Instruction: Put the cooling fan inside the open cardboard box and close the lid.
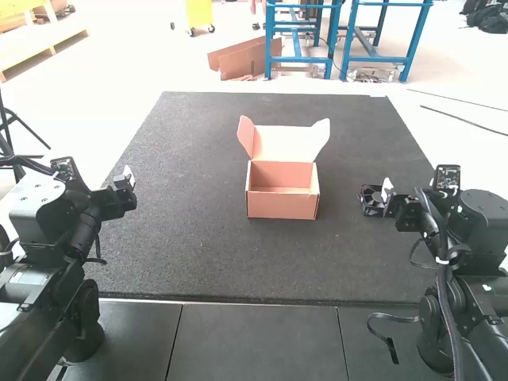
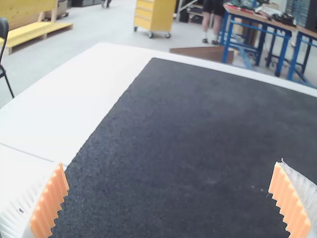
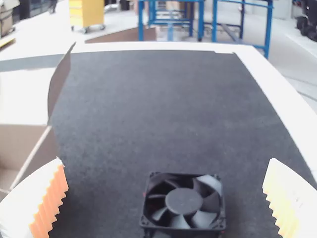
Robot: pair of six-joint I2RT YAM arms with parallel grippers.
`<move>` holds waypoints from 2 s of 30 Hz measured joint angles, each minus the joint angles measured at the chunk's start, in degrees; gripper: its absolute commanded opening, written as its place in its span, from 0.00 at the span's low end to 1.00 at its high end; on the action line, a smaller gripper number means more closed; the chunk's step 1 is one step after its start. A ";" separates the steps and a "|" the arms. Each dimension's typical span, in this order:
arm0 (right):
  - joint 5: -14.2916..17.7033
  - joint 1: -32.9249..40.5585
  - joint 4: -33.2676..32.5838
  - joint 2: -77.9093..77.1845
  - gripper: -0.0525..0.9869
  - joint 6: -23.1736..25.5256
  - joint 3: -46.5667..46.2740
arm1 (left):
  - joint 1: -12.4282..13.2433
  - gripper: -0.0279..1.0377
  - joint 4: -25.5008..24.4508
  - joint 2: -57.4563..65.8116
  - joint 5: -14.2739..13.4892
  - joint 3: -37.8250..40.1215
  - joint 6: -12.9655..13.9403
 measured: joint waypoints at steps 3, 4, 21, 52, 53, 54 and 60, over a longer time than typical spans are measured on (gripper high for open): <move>-0.22 0.02 0.00 0.00 0.93 0.17 0.00 | 0.00 0.93 0.28 0.00 0.00 0.00 -1.66; -0.22 0.02 -0.02 0.00 0.93 0.17 0.00 | 0.00 0.93 0.61 0.00 0.00 0.00 -1.62; -0.22 0.00 -0.02 0.00 0.93 0.17 0.00 | -0.55 0.93 0.87 0.00 0.00 0.00 -0.81; -0.20 0.00 0.26 0.00 0.93 3.02 0.00 | -0.57 0.94 2.34 0.00 0.00 0.00 1.99; -0.20 0.00 0.48 0.00 0.93 3.21 0.00 | -0.55 0.94 2.97 0.00 0.00 -0.02 2.03; -0.17 0.02 0.96 0.00 0.93 3.43 0.00 | -0.55 0.94 3.85 0.00 0.00 0.00 2.21; 0.85 0.00 10.16 0.00 0.93 4.07 0.00 | -0.55 0.94 11.30 0.00 0.44 0.00 3.08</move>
